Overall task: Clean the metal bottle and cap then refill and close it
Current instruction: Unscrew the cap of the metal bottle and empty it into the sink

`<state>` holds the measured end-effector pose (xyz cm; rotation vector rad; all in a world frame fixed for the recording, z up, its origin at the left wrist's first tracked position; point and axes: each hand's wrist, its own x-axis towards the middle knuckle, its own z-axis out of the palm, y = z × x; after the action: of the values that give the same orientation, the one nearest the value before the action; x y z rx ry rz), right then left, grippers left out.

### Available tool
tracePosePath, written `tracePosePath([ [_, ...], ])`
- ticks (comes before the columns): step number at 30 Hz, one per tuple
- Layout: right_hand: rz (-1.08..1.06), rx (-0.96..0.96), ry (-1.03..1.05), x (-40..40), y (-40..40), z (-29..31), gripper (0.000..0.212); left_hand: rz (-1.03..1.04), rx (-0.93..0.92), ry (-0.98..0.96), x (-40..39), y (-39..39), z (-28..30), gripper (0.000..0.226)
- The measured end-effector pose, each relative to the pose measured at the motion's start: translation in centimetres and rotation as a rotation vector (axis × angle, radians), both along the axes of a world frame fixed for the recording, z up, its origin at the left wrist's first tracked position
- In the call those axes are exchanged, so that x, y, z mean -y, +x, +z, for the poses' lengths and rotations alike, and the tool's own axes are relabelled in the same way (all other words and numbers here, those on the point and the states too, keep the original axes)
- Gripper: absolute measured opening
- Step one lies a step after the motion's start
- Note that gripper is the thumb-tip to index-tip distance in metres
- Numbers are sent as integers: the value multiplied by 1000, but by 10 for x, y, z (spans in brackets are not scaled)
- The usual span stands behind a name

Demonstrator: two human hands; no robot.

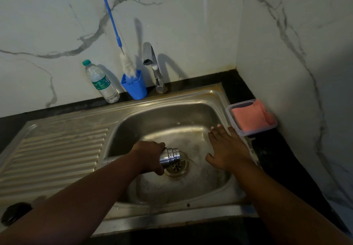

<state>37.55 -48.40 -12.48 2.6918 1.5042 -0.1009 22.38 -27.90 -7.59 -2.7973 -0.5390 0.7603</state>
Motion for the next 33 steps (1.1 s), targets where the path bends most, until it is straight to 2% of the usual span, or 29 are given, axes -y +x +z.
tracePosePath([
  [12,8,-5,28,0,2,-3,83,-15,-33,15,8,7,2,72],
  [33,5,-4,38,-1,3,-6,83,-39,-74,62,9,14,6,70],
])
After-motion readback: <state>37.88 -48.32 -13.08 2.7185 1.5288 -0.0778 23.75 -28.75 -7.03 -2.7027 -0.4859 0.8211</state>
